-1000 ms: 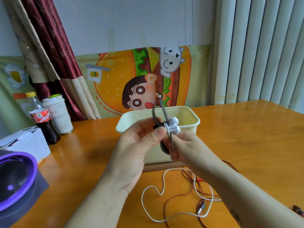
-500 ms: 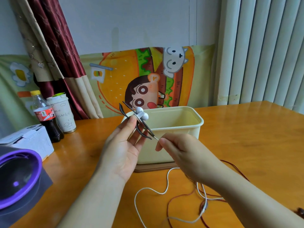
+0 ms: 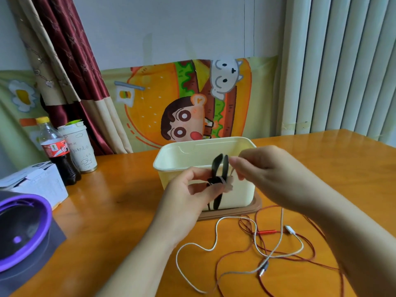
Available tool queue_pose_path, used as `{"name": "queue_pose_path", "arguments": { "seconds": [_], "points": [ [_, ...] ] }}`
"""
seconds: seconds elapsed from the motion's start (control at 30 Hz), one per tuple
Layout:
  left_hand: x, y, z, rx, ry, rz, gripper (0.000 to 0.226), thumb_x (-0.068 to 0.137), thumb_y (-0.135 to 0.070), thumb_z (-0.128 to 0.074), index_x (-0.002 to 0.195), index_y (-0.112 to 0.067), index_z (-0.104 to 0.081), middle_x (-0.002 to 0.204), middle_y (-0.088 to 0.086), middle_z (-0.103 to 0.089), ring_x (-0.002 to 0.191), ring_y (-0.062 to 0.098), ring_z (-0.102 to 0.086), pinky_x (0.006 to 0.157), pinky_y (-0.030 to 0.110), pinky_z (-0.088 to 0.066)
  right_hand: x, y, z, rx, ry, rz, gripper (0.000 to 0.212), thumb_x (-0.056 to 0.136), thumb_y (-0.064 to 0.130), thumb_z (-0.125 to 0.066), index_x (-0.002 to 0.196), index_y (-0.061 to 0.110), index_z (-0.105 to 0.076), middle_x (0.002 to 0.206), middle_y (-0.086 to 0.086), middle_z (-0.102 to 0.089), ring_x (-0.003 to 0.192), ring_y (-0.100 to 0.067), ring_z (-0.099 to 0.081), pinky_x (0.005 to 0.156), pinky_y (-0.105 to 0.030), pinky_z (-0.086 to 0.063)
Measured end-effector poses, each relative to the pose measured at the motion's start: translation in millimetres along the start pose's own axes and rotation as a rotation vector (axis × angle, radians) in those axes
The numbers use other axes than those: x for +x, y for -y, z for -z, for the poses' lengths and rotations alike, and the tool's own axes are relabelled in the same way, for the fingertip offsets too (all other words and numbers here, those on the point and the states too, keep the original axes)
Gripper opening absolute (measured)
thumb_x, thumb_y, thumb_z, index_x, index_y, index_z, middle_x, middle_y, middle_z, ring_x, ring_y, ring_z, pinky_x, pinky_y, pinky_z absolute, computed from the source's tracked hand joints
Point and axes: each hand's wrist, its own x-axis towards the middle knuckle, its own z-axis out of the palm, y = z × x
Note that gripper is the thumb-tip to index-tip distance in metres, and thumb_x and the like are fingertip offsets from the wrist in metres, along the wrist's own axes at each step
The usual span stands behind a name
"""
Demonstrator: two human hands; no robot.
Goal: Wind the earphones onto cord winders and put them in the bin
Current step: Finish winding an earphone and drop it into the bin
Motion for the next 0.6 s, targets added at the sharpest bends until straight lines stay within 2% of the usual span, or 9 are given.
{"name": "queue_pose_path", "arguments": {
  "seconds": [0.13, 0.3, 0.4, 0.5, 0.6],
  "points": [
    [-1.1, -0.4, -1.1, 0.0, 0.099, -0.016, 0.039, 0.064, -0.042, -0.072, 0.099, -0.025, -0.067, 0.098, -0.012, -0.074, 0.098, 0.006, -0.069, 0.09, 0.025, -0.05, 1.3, -4.0, 5.7, -0.051, -0.085, 0.037, 0.039, 0.089, 0.043, -0.052, 0.07, 0.011, -0.066, 0.047, 0.007, -0.044, 0.048, -0.003, -0.045, 0.046, -0.014, -0.035],
    [0.6, 0.4, 2.4, -0.004, 0.15, -0.032, 0.036, 0.067, -0.036, -0.072, 0.1, -0.023, -0.067, 0.099, -0.008, -0.074, 0.097, 0.009, -0.069, 0.081, 0.02, -0.052, 3.4, -9.3, 5.2, -0.142, -0.186, 0.13, 0.051, 0.078, 0.06, -0.042, 0.07, 0.014, -0.062, 0.05, 0.006, -0.047, 0.051, -0.013, -0.045, 0.046, -0.021, -0.033],
    [0.8, -0.4, 4.3, 0.012, 0.18, -0.029, 0.039, 0.064, -0.039, -0.073, 0.099, -0.024, -0.067, 0.098, -0.008, -0.075, 0.094, 0.01, -0.07, 0.078, 0.018, -0.052, 3.6, -10.8, 4.9, -0.187, -0.218, 0.219, 0.054, 0.082, 0.063, -0.038, 0.068, 0.016, -0.06, 0.05, 0.01, -0.045, 0.048, -0.009, -0.046, 0.045, -0.027, -0.038],
    [1.3, -1.1, 6.4, 0.052, 0.178, -0.023, 0.038, 0.066, -0.039, -0.073, 0.1, -0.024, -0.067, 0.098, -0.006, -0.075, 0.096, 0.012, -0.07, 0.084, 0.024, -0.055, 3.4, -11.4, 5.5, -0.26, -0.245, 0.316, 0.051, 0.087, 0.059, -0.039, 0.069, 0.017, -0.06, 0.053, 0.015, -0.045, 0.05, -0.004, -0.048, 0.043, -0.027, -0.041],
    [-0.1, -3.2, 6.1, 0.081, 0.194, -0.02, 0.037, 0.068, -0.04, -0.073, 0.101, -0.024, -0.067, 0.099, -0.004, -0.075, 0.097, 0.015, -0.071, 0.089, 0.035, -0.056, 4.5, -12.0, 5.0, -0.252, -0.261, 0.336, 0.048, 0.087, 0.058, -0.042, 0.069, 0.017, -0.06, 0.053, 0.016, -0.044, 0.049, -0.003, -0.046, 0.043, -0.02, -0.037]
  ]
}}
